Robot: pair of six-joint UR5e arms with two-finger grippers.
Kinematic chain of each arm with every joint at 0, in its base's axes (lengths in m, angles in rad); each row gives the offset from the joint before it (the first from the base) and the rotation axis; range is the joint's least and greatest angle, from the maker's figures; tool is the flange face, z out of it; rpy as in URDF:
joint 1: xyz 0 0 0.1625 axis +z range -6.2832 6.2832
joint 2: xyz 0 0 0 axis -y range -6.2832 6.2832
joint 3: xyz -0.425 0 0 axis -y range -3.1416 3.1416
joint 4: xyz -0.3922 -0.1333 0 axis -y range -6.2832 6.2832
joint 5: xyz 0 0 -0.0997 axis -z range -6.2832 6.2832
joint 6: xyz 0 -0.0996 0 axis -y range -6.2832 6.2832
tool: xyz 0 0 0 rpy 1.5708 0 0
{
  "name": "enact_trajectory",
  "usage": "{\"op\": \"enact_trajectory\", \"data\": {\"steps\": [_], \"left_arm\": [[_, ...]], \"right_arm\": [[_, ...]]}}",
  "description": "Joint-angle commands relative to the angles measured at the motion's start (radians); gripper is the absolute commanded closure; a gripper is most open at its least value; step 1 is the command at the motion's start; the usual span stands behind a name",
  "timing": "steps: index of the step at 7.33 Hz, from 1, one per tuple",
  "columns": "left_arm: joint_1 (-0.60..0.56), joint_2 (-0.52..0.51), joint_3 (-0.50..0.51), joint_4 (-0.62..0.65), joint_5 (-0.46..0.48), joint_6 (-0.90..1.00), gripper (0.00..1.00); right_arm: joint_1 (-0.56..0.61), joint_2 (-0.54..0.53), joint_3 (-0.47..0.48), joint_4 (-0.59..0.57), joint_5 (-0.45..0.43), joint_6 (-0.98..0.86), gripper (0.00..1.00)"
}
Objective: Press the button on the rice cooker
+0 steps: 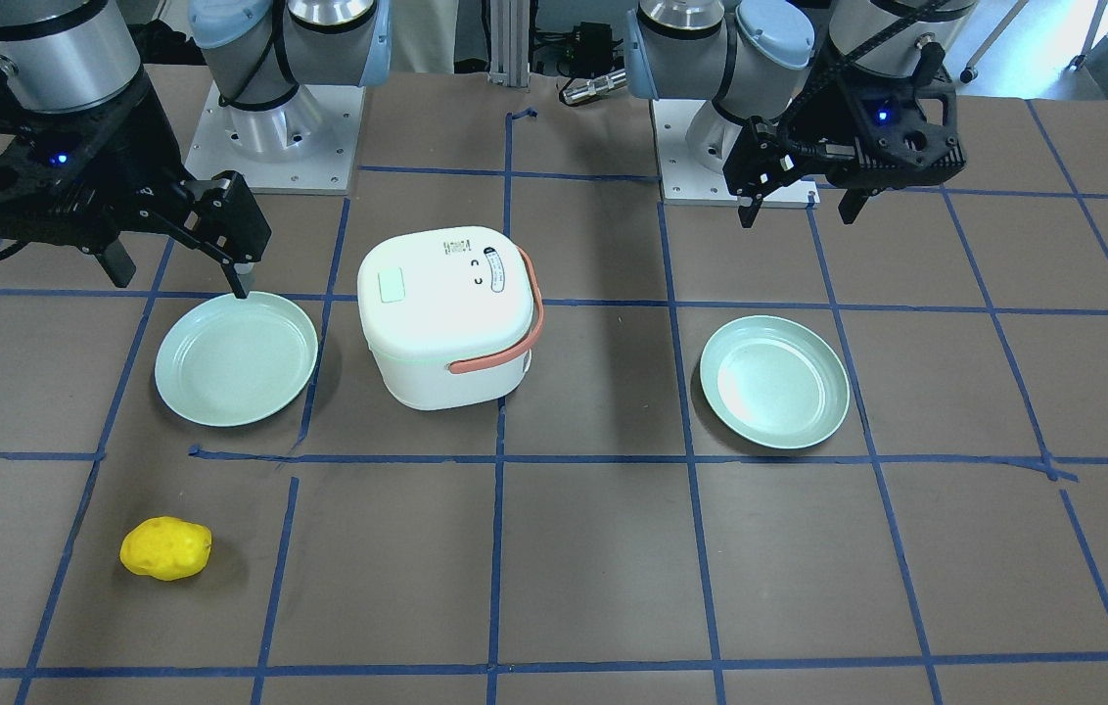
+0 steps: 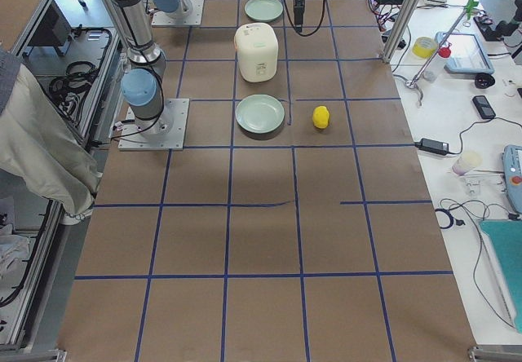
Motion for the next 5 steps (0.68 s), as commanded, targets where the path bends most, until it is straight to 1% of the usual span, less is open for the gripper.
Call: {"op": "enact_trajectory", "data": {"steps": [1, 4, 5], "left_arm": [[0.0, 0.0, 0.0, 0.0, 0.0, 0.0, 0.0], [0.0, 0.0, 0.0, 0.0, 0.0, 0.0, 0.0], [0.0, 0.0, 0.0, 0.0, 0.0, 0.0, 0.0]], "right_arm": [[0.0, 0.0, 0.001, 0.003, 0.001, 0.0, 0.0], [0.009, -0.003, 0.002, 0.015, -0.001, 0.003, 0.0], [0.075, -0.002, 0.042, 0.017, -0.01, 0.021, 0.06]]}}
